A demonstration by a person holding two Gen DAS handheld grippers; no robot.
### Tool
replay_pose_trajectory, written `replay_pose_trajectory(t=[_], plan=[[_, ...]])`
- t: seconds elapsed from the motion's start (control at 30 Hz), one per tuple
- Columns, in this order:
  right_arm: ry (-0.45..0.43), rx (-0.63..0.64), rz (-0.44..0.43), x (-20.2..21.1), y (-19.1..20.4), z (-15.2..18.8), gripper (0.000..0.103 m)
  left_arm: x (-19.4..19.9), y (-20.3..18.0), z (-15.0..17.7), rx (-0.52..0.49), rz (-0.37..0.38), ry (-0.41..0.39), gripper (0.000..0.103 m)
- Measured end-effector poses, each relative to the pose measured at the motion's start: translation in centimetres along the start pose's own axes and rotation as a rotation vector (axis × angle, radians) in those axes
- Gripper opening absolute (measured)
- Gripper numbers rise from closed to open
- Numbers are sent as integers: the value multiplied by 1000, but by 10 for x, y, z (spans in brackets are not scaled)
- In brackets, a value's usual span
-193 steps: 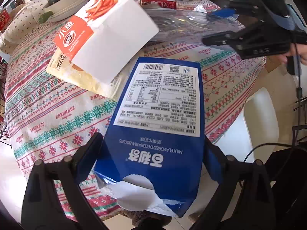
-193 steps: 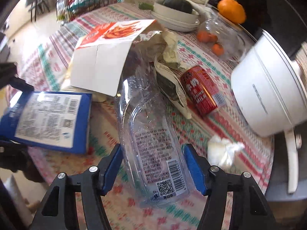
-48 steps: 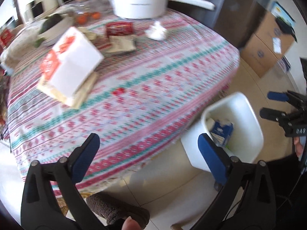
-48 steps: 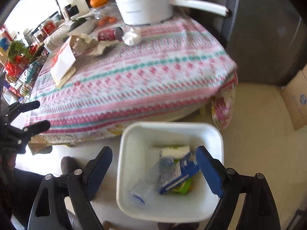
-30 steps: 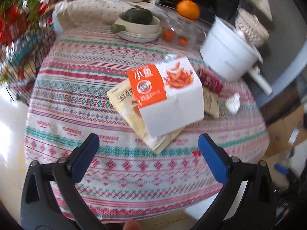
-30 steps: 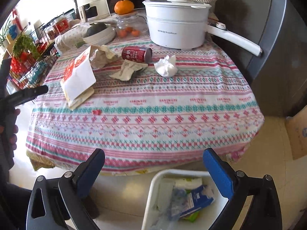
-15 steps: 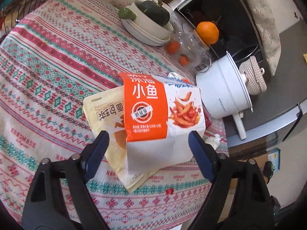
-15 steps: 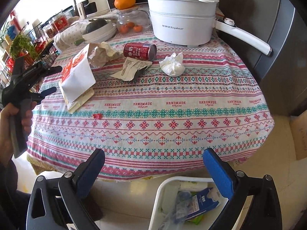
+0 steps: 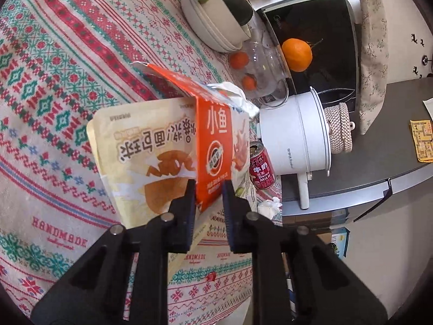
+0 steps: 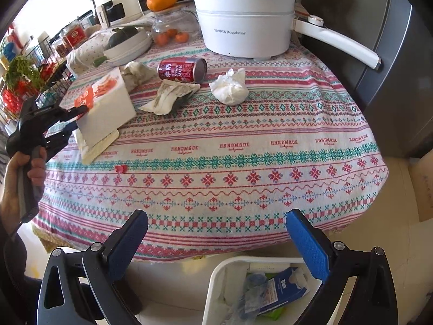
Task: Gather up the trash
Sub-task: 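Grasp the orange-white snack box with the left tool while the right tool grasps the white wrapper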
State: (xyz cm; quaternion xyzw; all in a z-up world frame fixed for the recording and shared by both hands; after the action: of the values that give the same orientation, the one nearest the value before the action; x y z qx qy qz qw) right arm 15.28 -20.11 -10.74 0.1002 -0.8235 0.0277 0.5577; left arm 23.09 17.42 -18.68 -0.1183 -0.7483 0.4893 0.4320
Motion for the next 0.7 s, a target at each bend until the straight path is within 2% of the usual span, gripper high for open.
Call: replay_pose_trajectory(t=[0.07, 0.27, 0.47, 0.7], plan=[[4, -6, 1, -2, -1, 0, 103, 3, -8, 2, -31, -11, -5, 17], [3, -18, -8, -2, 0, -5, 103, 26, -56, 11, -238, -164, -32, 16], [2, -28, -25, -12, 11, -35, 103, 51, -95, 35, -424, -287, -39, 16], [-9, -134, -106, -47, 32, -81, 103, 78, -102, 45, -475, -360, -70, 16]])
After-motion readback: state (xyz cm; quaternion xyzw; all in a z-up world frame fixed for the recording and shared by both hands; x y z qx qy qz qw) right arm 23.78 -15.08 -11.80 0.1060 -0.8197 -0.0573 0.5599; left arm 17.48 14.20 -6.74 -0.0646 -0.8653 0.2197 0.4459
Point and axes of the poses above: each gripper's, at about its wrist camera, not at the fingertips, and x roughly against the way its jaws point, y to its left, z to its underside, the point moved 1 cm from there along -x, roughly the way its jaws point, and after that the axes turned 2 degrees about y, right-handed, at the moved point
